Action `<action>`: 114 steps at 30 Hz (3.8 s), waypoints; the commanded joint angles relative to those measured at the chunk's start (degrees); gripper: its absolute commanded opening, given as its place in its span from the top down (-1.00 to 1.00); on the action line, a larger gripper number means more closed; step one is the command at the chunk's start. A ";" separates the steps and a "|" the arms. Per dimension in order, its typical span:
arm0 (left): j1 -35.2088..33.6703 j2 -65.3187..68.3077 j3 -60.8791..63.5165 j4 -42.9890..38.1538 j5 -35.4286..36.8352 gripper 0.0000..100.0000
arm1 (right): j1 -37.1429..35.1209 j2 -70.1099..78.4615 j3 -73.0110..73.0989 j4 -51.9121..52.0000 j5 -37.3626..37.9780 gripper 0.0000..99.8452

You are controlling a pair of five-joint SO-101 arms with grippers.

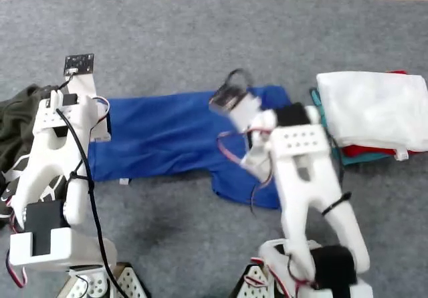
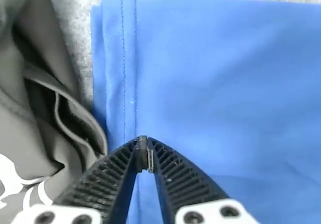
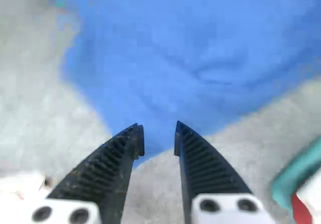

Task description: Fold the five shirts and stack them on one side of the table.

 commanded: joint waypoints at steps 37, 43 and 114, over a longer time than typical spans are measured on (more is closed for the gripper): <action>-0.84 -5.45 17.98 -26.90 6.59 0.94 | -6.59 15.87 4.35 -14.77 10.02 0.97; -0.92 -5.45 17.89 -26.90 6.59 0.94 | -4.57 15.96 -9.54 -4.40 10.11 0.97; -0.66 -5.19 17.98 -28.04 6.68 0.94 | -5.89 47.08 -43.91 -14.24 8.70 0.97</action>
